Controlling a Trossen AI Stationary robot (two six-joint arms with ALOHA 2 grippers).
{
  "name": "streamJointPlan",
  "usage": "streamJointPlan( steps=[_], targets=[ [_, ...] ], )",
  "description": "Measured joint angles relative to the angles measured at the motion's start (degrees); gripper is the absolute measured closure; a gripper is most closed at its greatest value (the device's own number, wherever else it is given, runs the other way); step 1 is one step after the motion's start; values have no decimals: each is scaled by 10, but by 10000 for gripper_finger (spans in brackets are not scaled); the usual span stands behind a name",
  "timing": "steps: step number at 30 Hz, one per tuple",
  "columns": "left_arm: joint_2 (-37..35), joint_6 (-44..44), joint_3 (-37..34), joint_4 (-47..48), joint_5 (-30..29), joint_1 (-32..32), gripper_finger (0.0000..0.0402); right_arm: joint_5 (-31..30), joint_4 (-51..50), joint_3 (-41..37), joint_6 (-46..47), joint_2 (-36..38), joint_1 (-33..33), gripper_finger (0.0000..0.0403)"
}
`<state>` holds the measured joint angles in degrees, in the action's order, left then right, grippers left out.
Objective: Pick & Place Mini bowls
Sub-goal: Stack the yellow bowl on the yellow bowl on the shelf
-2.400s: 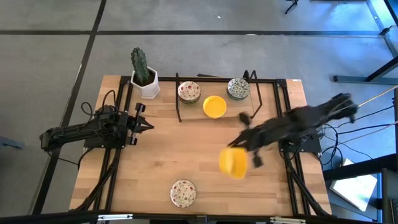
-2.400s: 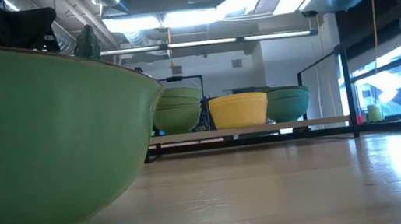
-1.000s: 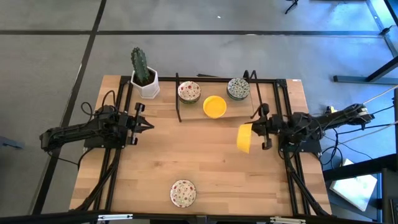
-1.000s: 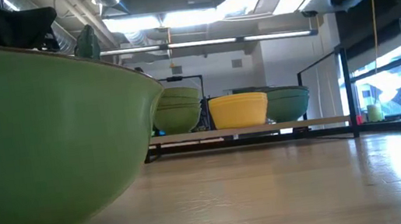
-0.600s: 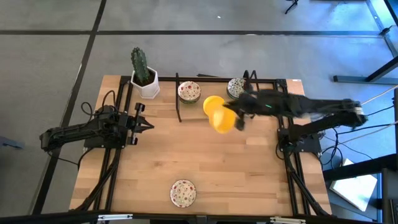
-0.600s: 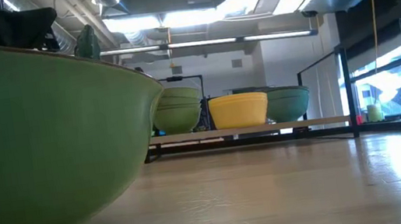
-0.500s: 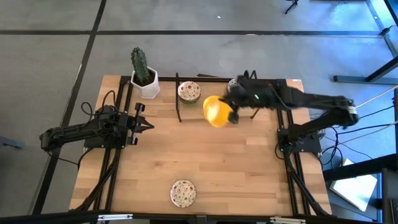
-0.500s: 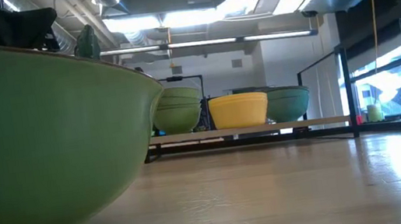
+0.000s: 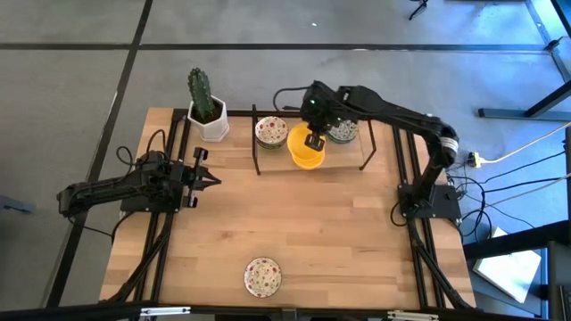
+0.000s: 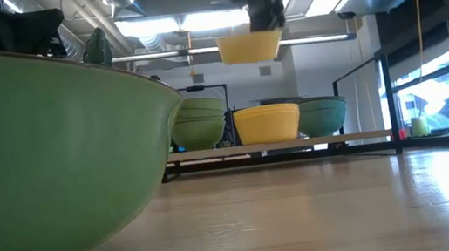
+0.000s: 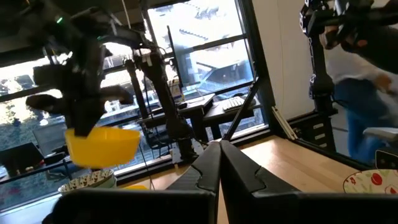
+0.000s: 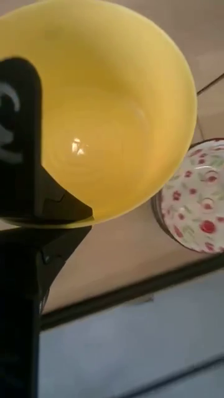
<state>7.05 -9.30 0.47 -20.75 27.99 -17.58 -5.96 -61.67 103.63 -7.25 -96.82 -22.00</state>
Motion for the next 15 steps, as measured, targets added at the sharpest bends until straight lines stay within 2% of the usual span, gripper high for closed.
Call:
streamJointPlan(
  steps=[6,15],
  targets=[
    [0,-4,0,0,0,0,398,70,-16,2,-23,-46,-42,398],
    [0,-5,0,0,0,0,398,83,-38,2,-52,-97,-48,397]
  ],
)
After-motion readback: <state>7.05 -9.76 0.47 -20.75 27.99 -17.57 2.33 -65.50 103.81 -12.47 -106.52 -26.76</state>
